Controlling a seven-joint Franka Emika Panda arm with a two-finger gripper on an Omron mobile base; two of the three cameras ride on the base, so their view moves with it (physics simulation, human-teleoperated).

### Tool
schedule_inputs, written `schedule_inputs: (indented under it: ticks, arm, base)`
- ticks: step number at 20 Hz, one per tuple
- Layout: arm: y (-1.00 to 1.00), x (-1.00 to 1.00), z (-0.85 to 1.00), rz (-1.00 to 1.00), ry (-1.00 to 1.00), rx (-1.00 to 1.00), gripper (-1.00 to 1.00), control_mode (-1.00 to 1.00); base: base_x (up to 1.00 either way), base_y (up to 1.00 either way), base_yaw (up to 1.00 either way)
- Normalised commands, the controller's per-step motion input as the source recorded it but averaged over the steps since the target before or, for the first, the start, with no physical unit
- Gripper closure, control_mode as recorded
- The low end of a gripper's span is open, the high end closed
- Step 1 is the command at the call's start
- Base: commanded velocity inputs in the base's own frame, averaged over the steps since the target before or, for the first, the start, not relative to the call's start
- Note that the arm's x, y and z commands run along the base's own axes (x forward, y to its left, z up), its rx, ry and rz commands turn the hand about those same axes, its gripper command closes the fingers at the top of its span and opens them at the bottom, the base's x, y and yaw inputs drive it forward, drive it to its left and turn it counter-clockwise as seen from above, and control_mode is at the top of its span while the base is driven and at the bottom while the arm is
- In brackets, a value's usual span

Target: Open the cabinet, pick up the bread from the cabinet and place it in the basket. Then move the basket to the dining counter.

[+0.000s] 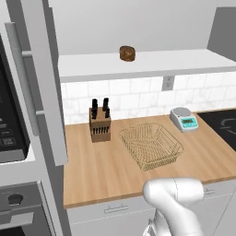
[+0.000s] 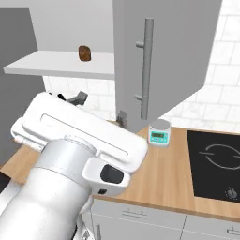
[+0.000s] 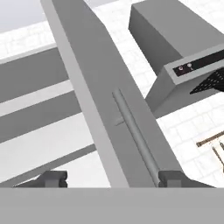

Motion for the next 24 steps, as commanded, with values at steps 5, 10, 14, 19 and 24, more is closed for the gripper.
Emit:
schedule_inputs:
  ticks: [5, 10, 14, 19, 24]
  arm:
    - [1.00, -0.64, -0.26, -0.20, -0.30, 0.00, -1.00, -1.00]
    - [1.00, 0.15, -0.16, -0.30, -0.04, 0.00, -1.00, -1.00]
    - [1.00, 0.91, 0.00, -0.33, 0.00, -0.01, -1.00, -1.00]
    - [0.40, 1.00, 0.00, -0.32, 0.11, -0.01, -1.00, -1.00]
    - [-0.36, 1.00, 0.00, -0.30, 0.13, 0.00, -1.00, -1.00]
  base:
    - [0.00, 0.00, 0.00]
    - [0.00, 0.00, 0.00]
    - [0.00, 0.00, 0.00]
    - [0.00, 0.00, 0.00]
    - [0.00, 0.00, 0.00]
